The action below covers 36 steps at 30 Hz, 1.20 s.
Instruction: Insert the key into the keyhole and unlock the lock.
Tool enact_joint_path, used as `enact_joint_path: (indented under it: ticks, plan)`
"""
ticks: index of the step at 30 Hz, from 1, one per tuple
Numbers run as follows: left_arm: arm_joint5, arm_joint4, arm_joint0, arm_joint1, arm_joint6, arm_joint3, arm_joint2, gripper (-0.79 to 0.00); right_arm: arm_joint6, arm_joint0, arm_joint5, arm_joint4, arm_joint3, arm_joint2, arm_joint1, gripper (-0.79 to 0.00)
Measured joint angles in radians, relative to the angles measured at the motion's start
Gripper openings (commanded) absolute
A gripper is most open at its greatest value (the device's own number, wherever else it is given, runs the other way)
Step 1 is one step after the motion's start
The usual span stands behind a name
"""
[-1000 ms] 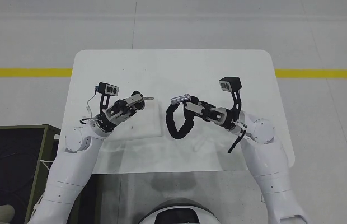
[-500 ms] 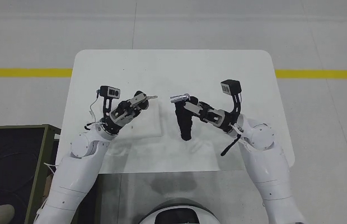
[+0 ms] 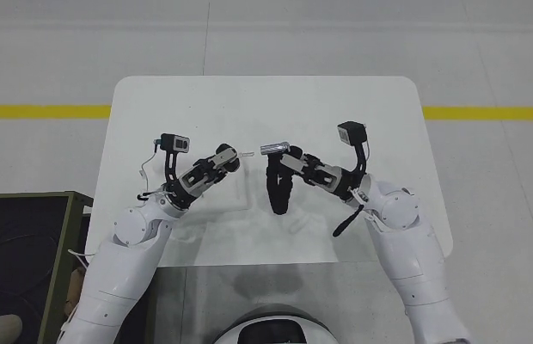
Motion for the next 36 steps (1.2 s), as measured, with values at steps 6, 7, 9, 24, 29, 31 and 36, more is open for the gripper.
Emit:
enact_joint_path:
  ticks: [6,7,9,24,29,31,36]
  plan:
    - [0.011,0.022,-0.007,-0.007,0.013,0.005,0.004,-0.785,-0.004,0.007,-0.003,0.001,0.006,-0.008,0.007,-0.785]
    - [0.015,0.023,-0.009,-0.008,0.013,0.007,0.005,-0.785,-0.003,0.008,-0.003,0.000,0.007,-0.010,0.008,-0.785]
    - [0.021,0.023,-0.014,-0.011,0.015,0.012,0.006,-0.785,-0.002,0.010,-0.002,0.001,0.010,-0.014,0.010,-0.785]
    - [0.032,0.043,-0.029,-0.027,0.009,0.025,0.006,-0.785,-0.001,0.032,-0.005,0.012,0.026,-0.032,0.024,-0.785]
    - [0.034,0.053,-0.032,-0.032,0.008,0.029,0.003,-0.785,-0.001,0.038,-0.003,0.017,0.031,-0.038,0.028,-0.785]
    - [0.033,0.058,-0.032,-0.035,0.007,0.029,0.002,-0.785,-0.001,0.041,-0.002,0.017,0.033,-0.041,0.030,-0.785]
    - [0.029,0.069,-0.033,-0.040,0.009,0.030,-0.001,-0.785,-0.005,0.044,-0.001,0.018,0.034,-0.050,0.033,-0.785]
